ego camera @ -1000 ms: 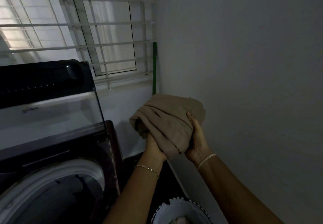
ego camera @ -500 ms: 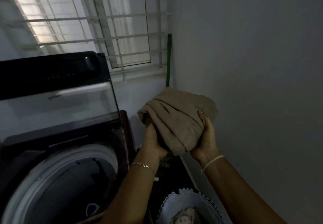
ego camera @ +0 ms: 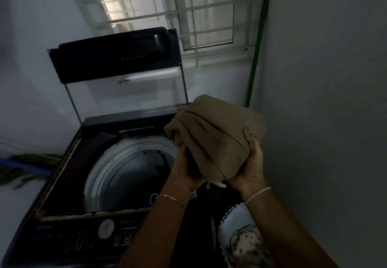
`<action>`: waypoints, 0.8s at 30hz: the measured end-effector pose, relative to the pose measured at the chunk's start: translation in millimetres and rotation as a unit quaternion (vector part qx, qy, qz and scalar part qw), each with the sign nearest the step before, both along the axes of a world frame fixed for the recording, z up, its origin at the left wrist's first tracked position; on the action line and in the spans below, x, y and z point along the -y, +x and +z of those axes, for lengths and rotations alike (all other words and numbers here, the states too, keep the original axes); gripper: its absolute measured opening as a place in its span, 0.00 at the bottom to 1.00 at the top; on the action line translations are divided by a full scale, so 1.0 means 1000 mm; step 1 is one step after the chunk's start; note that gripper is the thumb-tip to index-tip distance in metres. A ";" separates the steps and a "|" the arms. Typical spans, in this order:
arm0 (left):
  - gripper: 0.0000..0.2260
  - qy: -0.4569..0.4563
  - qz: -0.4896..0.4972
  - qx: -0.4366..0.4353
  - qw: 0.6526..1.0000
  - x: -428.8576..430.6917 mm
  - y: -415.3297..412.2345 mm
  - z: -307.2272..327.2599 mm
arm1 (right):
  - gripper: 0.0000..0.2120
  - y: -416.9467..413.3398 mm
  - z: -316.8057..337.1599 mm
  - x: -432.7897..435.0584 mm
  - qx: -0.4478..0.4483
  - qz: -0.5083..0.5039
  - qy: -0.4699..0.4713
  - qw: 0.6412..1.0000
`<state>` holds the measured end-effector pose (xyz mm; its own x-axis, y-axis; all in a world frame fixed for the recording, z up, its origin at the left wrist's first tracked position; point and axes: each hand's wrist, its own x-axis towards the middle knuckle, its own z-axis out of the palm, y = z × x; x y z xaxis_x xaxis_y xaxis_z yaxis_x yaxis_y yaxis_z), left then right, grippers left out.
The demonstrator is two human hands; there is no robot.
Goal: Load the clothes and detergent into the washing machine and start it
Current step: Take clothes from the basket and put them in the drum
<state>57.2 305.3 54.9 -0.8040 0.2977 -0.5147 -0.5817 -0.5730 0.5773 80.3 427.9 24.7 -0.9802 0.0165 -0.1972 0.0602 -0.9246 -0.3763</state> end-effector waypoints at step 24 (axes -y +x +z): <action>0.17 0.016 0.110 0.115 0.987 0.281 -0.106 -0.086 | 0.28 -0.110 -0.036 0.212 0.147 0.086 0.183 0.968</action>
<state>-48.8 24.2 -31.3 -0.7140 0.1485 -0.6842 -0.5547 -0.7162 0.4235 -29.9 215.9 -11.1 -0.8766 -0.0213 -0.4807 0.3567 -0.6992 -0.6196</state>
